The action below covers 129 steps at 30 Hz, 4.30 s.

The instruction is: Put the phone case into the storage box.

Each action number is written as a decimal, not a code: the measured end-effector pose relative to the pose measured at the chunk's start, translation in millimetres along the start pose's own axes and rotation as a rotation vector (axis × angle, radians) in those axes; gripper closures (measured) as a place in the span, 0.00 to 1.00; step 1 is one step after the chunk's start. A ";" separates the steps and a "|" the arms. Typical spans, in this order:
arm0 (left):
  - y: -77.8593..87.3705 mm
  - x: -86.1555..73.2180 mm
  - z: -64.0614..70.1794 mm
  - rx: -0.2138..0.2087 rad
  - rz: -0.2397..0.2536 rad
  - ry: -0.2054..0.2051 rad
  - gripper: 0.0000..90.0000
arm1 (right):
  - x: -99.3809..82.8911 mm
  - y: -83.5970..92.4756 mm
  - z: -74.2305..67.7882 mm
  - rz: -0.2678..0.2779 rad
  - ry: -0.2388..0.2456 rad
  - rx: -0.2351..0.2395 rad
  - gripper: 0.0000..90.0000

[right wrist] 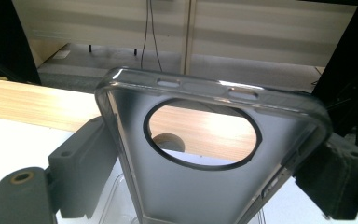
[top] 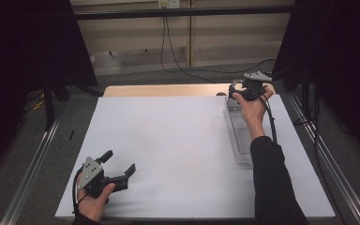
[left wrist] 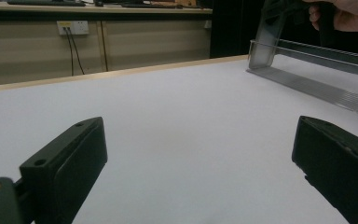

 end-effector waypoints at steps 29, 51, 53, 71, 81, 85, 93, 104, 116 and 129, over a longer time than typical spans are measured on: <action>0.7 0.4 -1.2 -0.003 0.009 0.008 0.04 | -1.8 -9.2 0.6 -0.012 -0.036 0.049 0.08; 1.5 0.2 -1.5 -0.003 0.004 0.003 0.04 | 1.8 -6.5 4.7 0.043 -0.066 0.079 0.00; 1.5 0.0 -1.7 -0.004 0.003 0.003 0.04 | 2.0 -6.2 5.8 0.042 -0.068 0.078 0.00; 1.6 0.3 -1.3 -0.002 0.005 0.001 0.04 | 2.8 2.3 11.3 0.040 -0.060 0.068 0.01; 1.0 0.0 -0.5 -0.003 0.003 -0.001 0.04 | -3.0 10.7 22.0 0.025 -0.073 0.043 0.00; 0.8 -0.1 -0.6 -0.004 0.001 -0.006 0.04 | -5.2 15.2 25.3 0.038 -0.075 0.050 0.00; 2.5 1.9 -1.9 0.007 0.013 0.003 0.04 | -12.9 26.9 29.2 0.056 -0.093 0.073 0.00; 0.1 2.8 -2.2 0.003 0.011 -0.008 0.04 | -19.1 42.8 31.0 0.093 -0.087 0.121 0.01; 2.6 2.9 -4.6 0.024 0.021 0.005 0.04 | -18.5 59.2 25.7 0.165 -0.032 0.187 0.01; 2.2 2.7 -1.4 0.019 0.019 -0.006 0.04 | -26.3 78.2 21.9 0.188 0.002 0.229 0.01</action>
Point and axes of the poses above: each handheld gripper's, and its own axes: y roughly backward along the jaws, x roughly out of its top, z roughly to its right, the point moved 3 cm from there along -y, roughly forward along the jaws, and after that the axes turned 6 degrees about y, right-handed, at the moved point
